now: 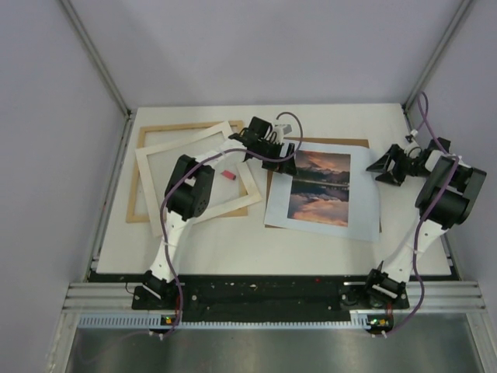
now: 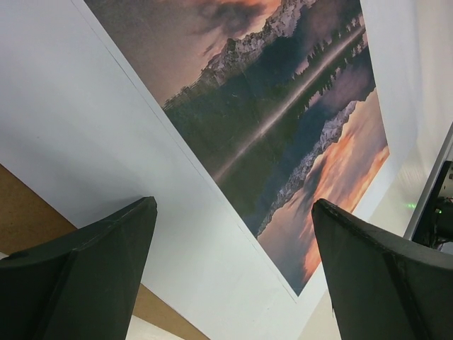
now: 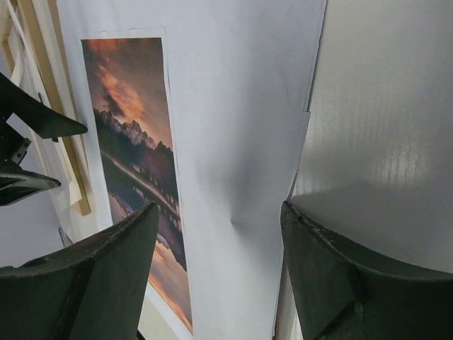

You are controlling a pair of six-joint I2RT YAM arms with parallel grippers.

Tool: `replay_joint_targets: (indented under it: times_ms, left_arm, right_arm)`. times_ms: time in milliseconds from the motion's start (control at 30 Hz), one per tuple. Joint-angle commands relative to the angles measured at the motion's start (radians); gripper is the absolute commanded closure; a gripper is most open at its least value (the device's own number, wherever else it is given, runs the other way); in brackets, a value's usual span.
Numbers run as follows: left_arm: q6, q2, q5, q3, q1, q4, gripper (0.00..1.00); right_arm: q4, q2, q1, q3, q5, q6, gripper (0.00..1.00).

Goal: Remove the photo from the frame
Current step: Adjust the photo in the photo frame.

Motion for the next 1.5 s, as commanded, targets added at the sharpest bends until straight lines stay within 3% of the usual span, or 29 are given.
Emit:
replay_joint_targets:
  times_ms: [0,167,400,567,733,833,967,1100,1467]
  left_arm:
    - [0.01,0.061,-0.008,-0.013,-0.025,-0.069,0.02]
    - [0.004,0.066,-0.004,-0.013,-0.027,-0.066,0.02]
    - [-0.023,0.074,0.018,-0.011,-0.025,-0.048,0.02]
    - [-0.022,0.065,0.001,-0.025,-0.025,-0.049,0.02]
    - [-0.086,0.064,-0.002,-0.051,-0.025,-0.003,0.02]
    - [-0.121,0.054,-0.002,-0.068,-0.025,0.039,0.02]
    - [-0.138,0.025,-0.008,-0.077,-0.024,0.067,0.02]
    - [-0.148,0.018,-0.025,-0.06,-0.022,0.05,0.02]
    - [-0.174,0.002,-0.038,-0.031,-0.021,0.046,0.02]
  right_arm:
    - [-0.044,0.01,-0.022,-0.004,-0.071,-0.016,0.31]
    - [-0.093,-0.012,-0.033,0.003,-0.114,-0.033,0.31]
    - [-0.2,0.056,-0.03,0.049,-0.292,-0.078,0.31]
    - [-0.297,-0.035,-0.032,0.101,-0.079,-0.15,0.31]
    - [-0.662,-0.06,-0.048,0.163,0.069,-0.534,0.27]
    - [-0.808,-0.046,-0.128,0.131,0.127,-0.703,0.27]
    - [-0.828,-0.058,-0.234,0.062,0.219,-0.795,0.27]
    - [-0.836,-0.049,-0.245,-0.017,0.265,-0.866,0.28]
    - [-0.767,-0.006,-0.121,-0.158,0.317,-0.859,0.28]
